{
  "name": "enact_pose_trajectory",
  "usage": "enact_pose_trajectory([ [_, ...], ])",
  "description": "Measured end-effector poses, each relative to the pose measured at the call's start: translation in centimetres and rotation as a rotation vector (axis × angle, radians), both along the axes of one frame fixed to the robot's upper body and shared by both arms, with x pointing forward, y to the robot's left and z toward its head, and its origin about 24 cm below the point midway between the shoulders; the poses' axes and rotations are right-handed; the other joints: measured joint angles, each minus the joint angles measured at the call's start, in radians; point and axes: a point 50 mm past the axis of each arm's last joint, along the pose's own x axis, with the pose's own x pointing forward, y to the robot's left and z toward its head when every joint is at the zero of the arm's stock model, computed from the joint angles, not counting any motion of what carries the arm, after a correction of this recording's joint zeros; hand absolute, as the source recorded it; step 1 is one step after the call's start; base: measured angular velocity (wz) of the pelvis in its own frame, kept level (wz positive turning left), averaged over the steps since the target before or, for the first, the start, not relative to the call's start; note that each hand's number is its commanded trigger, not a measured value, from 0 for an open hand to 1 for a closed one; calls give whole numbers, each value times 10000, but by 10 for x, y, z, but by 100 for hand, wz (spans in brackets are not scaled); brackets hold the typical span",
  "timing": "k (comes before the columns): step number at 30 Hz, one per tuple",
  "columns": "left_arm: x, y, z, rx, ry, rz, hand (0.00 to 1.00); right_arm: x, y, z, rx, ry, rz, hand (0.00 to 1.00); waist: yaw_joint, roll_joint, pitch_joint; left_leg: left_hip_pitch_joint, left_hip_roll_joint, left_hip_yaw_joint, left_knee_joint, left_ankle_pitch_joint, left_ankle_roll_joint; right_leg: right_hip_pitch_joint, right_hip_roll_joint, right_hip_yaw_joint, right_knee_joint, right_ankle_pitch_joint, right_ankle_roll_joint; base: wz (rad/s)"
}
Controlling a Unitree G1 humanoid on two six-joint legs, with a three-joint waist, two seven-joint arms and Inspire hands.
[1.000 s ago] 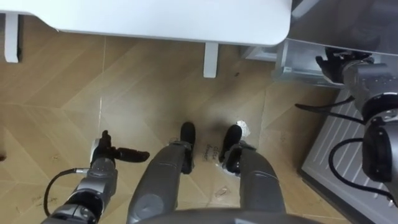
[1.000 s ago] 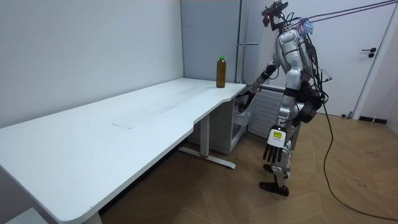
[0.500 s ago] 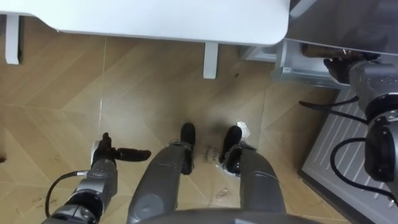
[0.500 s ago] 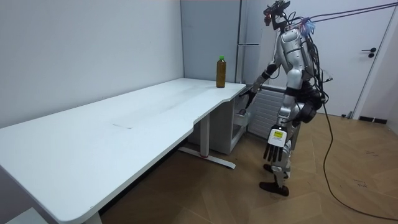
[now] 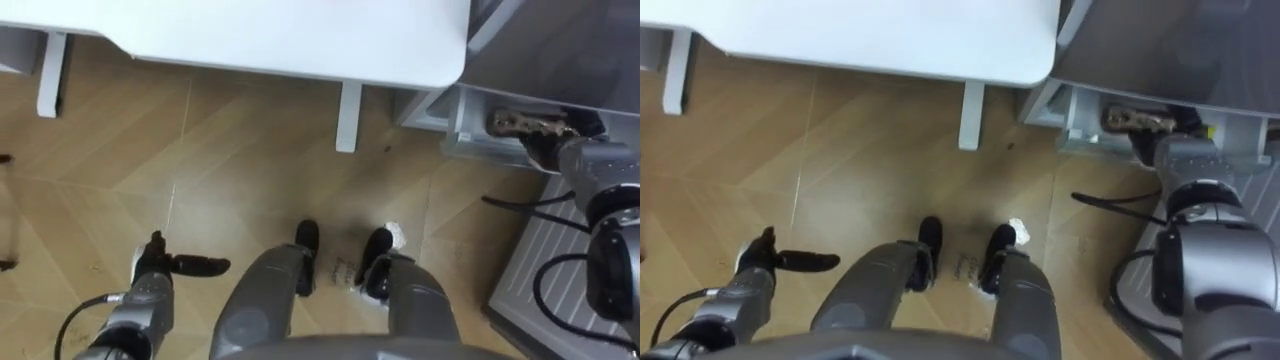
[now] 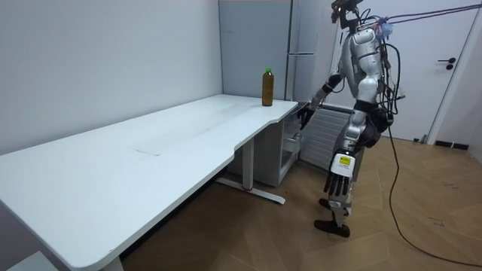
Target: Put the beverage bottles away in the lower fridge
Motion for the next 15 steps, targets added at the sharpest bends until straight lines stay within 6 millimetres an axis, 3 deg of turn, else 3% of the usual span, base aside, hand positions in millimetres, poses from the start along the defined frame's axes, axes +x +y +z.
enact_pose_trajectory([
  [4,-9,2,-3,-239,216,58,0,-16,-1,-14,-35,282,30,0,14,116,-73,775,-2,-11,-365,-3,0,781,-2,-148,-367,-17,35,0],
  [8,-38,6,-9,-526,721,510,0,-49,-2,-37,-166,594,156,0,-146,192,-313,1829,7,-82,-924,1,-18,1903,60,-355,-938,-21,78,5],
  [9,-44,7,-10,-559,807,671,0,-53,-1,-39,-141,544,121,0,-206,201,-336,1993,6,-132,-973,6,-24,2095,82,-391,-1047,-8,93,11],
  [11,-65,11,-13,-596,1216,1020,0,-82,1,-57,-209,701,246,0,-499,132,-502,2629,-5,-305,-1299,15,-41,2841,197,-443,-1490,13,164,21],
  [14,-95,15,-16,-556,1752,1486,0,-124,16,-82,-68,1271,499,0,-578,-35,-644,3472,16,-408,-1737,-20,-110,3764,398,-468,-2097,43,215,3],
  [15,-103,14,-17,-593,1903,1629,0,-140,22,-91,79,1478,557,0,-718,-40,-642,3700,32,-477,-1751,-111,-125,4073,462,-471,-2290,36,236,5],
])
